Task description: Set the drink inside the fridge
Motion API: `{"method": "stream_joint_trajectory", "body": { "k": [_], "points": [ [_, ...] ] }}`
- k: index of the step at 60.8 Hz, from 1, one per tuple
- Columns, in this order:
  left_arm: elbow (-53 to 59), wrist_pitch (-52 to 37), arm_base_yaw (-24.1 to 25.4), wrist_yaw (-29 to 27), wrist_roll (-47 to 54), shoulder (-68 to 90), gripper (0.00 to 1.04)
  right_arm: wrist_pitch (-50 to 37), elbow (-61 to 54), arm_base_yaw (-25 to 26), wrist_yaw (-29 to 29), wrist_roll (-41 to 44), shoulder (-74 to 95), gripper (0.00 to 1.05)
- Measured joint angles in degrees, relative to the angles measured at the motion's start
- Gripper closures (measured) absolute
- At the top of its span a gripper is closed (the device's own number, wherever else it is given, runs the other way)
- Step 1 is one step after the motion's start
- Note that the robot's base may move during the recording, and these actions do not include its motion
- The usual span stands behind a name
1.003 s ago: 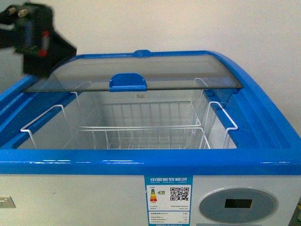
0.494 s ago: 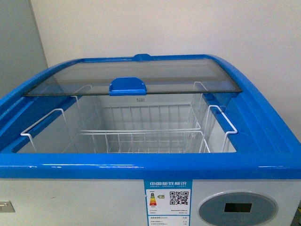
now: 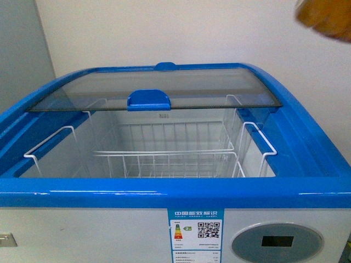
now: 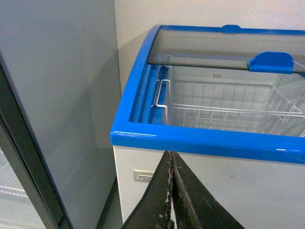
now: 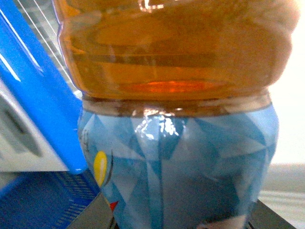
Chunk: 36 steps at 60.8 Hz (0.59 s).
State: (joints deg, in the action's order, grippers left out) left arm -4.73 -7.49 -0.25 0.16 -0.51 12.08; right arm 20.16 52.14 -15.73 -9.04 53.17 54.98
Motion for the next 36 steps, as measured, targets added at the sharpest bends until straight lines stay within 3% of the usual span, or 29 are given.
{"method": "stream_joint_trajectory", "body": {
  "k": [8, 18, 36],
  "points": [
    [0.4, 3.8, 0.0, -0.2, 0.0, -3.2, 1.02, -3.0, 5.5, 0.4, -0.6, 13.3, 9.3, 0.69],
    [1.2, 7.6, 0.0, -0.2, 0.1, -8.5, 1.02, -2.8, 12.7, -0.9, -0.7, 21.6, 18.7, 0.69],
    [3.9, 7.6, 0.0, -0.1, 0.1, -11.6, 1.02, -9.8, 22.4, -7.3, -3.3, 20.1, 39.0, 0.69]
  ]
}}
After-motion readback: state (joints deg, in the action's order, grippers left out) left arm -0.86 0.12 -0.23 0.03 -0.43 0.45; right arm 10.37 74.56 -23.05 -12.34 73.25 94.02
